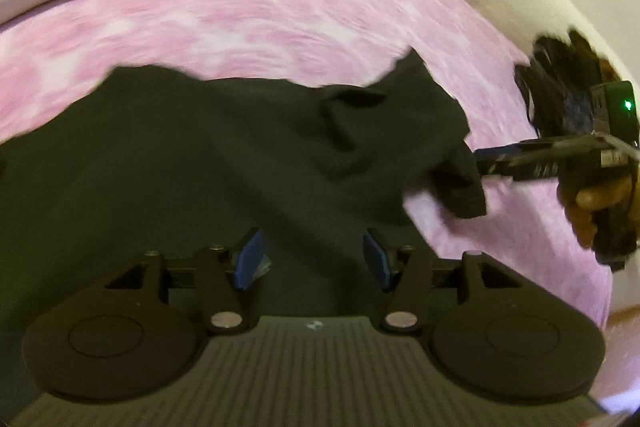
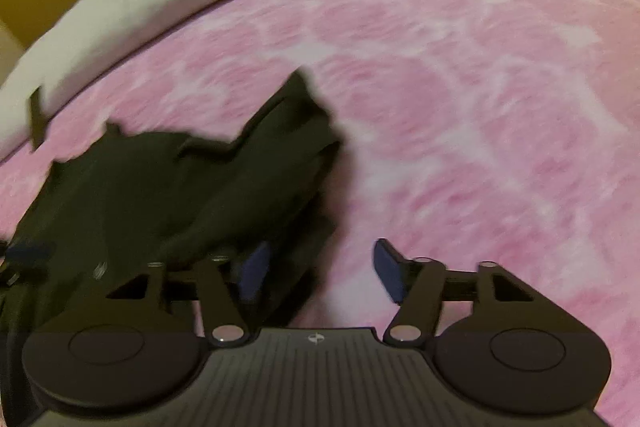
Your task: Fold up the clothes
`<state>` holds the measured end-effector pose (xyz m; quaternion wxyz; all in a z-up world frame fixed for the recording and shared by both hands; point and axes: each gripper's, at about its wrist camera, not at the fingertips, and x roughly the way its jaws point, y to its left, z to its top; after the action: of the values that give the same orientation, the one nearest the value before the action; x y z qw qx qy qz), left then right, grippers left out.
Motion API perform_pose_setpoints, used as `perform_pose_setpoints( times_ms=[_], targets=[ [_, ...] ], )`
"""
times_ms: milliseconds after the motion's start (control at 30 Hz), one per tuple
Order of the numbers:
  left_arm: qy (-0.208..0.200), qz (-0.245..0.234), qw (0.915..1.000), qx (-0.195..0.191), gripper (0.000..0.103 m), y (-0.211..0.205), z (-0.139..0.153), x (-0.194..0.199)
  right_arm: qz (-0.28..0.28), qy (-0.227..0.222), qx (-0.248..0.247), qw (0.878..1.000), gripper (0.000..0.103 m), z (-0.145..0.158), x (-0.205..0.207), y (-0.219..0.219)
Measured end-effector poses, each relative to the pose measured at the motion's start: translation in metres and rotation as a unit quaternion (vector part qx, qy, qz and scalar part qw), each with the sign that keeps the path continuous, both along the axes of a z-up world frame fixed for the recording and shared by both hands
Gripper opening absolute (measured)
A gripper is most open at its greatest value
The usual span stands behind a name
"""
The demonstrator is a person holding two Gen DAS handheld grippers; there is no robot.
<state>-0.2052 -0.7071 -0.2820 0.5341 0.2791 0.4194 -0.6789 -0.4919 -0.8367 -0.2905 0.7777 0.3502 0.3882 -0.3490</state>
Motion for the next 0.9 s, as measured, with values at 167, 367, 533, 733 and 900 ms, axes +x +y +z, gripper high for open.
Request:
perform_pose_setpoints(
  times_ms=[167,367,533,733,900],
  targets=[
    [-0.029,-0.03,0.9989,0.02,0.051,-0.024,-0.018,-0.023,0.028,0.022,-0.007,0.999,0.059,-0.032,0.017,0.009],
    [-0.047,-0.034,0.9974,0.042,0.051,-0.028,-0.024,-0.029,0.055,0.019,-0.016,0.998,0.002,-0.015,0.015,-0.014],
    [-0.049,-0.018,0.9979,0.039,0.051,-0.021,-0.021,-0.026,0.061,0.204,-0.259,0.942,0.003,0.032,-0.011,-0.036],
    [-0.048,0.003,0.9976,0.049,0.051,-0.013,-0.022,-0.022,0.014,0.338,-0.406,0.849,0.044,0.045,-0.05,-0.066],
    [-0.052,0.021,0.9974,0.044,0.052,0.003,-0.015,-0.016,-0.025,0.29,-0.309,0.906,0.043,0.038,-0.06,-0.056]
  ],
)
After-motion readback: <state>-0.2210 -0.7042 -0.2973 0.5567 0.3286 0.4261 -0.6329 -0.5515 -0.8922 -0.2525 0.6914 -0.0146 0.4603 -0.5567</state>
